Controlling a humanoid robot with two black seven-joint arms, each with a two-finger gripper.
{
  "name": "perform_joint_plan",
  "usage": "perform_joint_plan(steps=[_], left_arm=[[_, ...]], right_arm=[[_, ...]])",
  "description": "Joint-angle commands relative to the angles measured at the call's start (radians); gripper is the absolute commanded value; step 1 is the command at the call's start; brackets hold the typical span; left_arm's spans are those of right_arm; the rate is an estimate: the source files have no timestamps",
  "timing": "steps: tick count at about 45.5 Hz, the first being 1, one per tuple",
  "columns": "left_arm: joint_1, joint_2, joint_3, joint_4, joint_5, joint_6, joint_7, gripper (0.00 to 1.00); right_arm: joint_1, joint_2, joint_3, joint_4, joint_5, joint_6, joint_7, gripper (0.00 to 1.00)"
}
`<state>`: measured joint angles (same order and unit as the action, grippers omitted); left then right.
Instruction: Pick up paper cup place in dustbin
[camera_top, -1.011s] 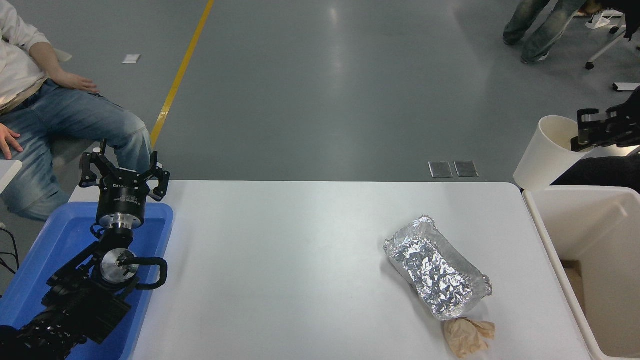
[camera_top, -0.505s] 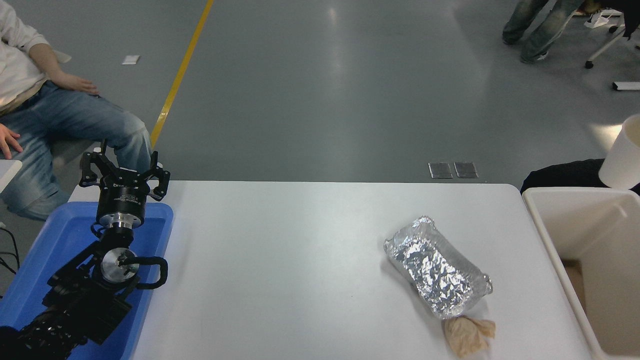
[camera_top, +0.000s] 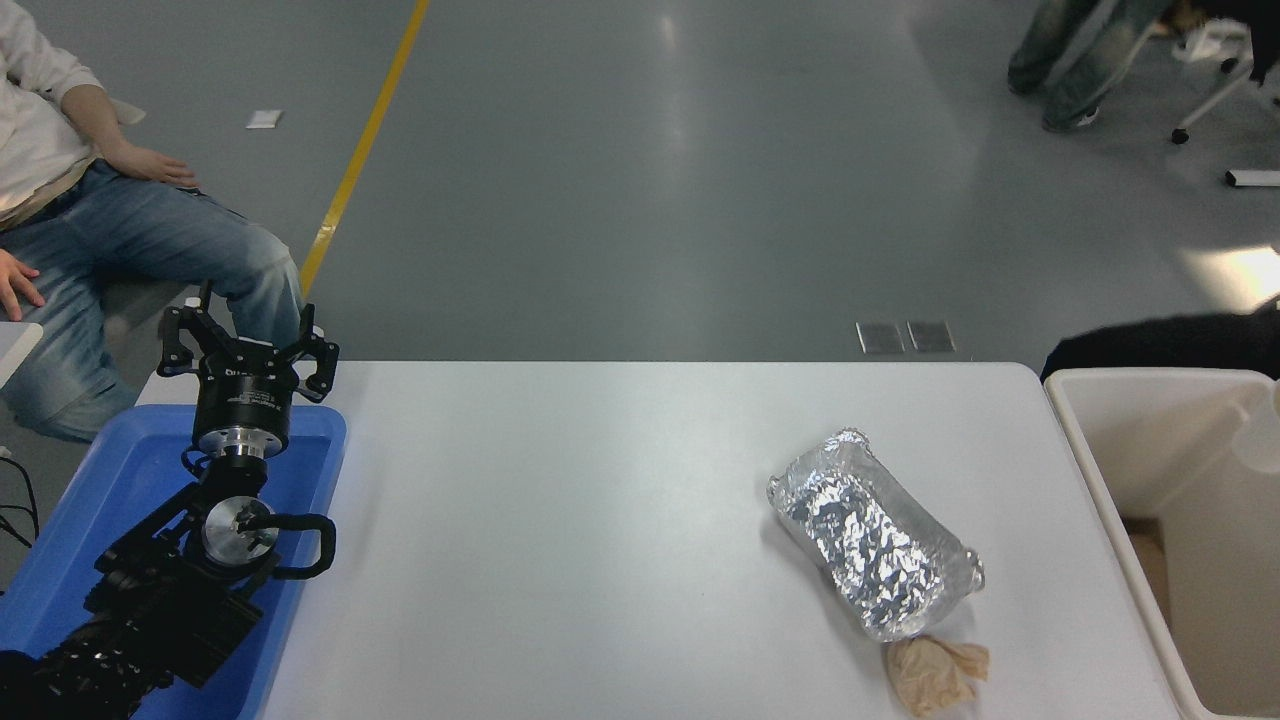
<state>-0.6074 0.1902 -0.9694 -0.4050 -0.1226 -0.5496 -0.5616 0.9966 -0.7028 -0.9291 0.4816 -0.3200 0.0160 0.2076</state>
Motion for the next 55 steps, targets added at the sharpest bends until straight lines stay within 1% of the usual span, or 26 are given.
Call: perform_joint_plan(steps=[1,7,17,18,19,20,21,22,23,32,36,38,43,47,49,52,55], left_arm=[[0.000,0.000,0.000,0.000,0.000,0.002,0.000,0.99],[0.000,0.000,0.000,0.000,0.000,0.002,0.000,0.99],[0.000,0.000,0.000,0.000,0.000,0.002,0.000,0.99],[0.000,0.000,0.000,0.000,0.000,0.002,0.000,0.99],[0.000,0.000,0.000,0.000,0.000,0.002,0.000,0.99],[0.000,0.000,0.000,0.002,0.000,0.002,0.000,0.99],[0.000,0.000,0.000,0.000,0.000,0.002,0.000,0.99],[0.000,0.000,0.000,0.000,0.000,0.002,0.000,0.99],[0.000,0.000,0.000,0.000,0.000,0.002,0.000,0.99],[-0.002,0.000,0.000,0.000,0.000,0.002,0.000,0.99],[-0.002,0.000,0.000,0.000,0.000,0.002,0.000,0.99],[-0.002,0.000,0.000,0.000,0.000,0.002,0.000,0.99],[-0.002,0.000,0.001,0.000,0.001,0.000,0.000,0.99],[-0.002,0.000,0.001,0.000,0.001,0.000,0.000,0.99],[-0.002,0.000,0.001,0.000,0.003,0.000,0.000,0.99],[0.000,0.000,0.003,0.000,0.003,0.000,0.002,0.99],[0.000,0.000,0.003,0.000,0.003,0.000,0.000,0.99]], right_arm=[[-0.306,0.140,0.228,-0.228,0.114,-0.031,-0.013,0.00],[-0.328,0.172,0.242,-0.238,0.128,-0.045,-0.040,0.00],[-0.329,0.172,0.253,-0.233,0.128,-0.051,-0.043,0.00],[-0.328,0.172,0.253,-0.230,0.128,-0.051,-0.043,0.09],[-0.325,0.171,0.253,-0.228,0.128,-0.045,-0.042,0.33],[-0.323,0.169,0.253,-0.222,0.128,-0.042,-0.040,0.77],[-0.320,0.169,0.253,-0.218,0.128,-0.042,-0.036,1.00],[-0.319,0.170,0.253,-0.215,0.128,-0.042,-0.031,0.98],[-0.317,0.174,0.251,-0.210,0.128,-0.044,-0.033,1.00],[-0.263,0.161,0.245,-0.170,0.116,-0.039,-0.033,1.00],[-0.204,0.096,0.221,-0.132,0.104,-0.033,-0.033,1.00],[-0.149,0.048,0.182,-0.086,0.072,-0.027,-0.031,1.00],[0.081,-0.056,0.072,0.061,-0.063,-0.025,-0.031,1.00],[0.299,-0.115,-0.042,0.188,-0.198,-0.024,-0.031,1.00],[0.452,-0.139,-0.117,0.296,-0.258,-0.021,-0.031,1.00],[0.652,-0.150,-0.213,0.458,-0.290,0.013,-0.031,1.00],[0.865,-0.139,-0.312,0.627,-0.290,0.091,-0.031,1.00]])
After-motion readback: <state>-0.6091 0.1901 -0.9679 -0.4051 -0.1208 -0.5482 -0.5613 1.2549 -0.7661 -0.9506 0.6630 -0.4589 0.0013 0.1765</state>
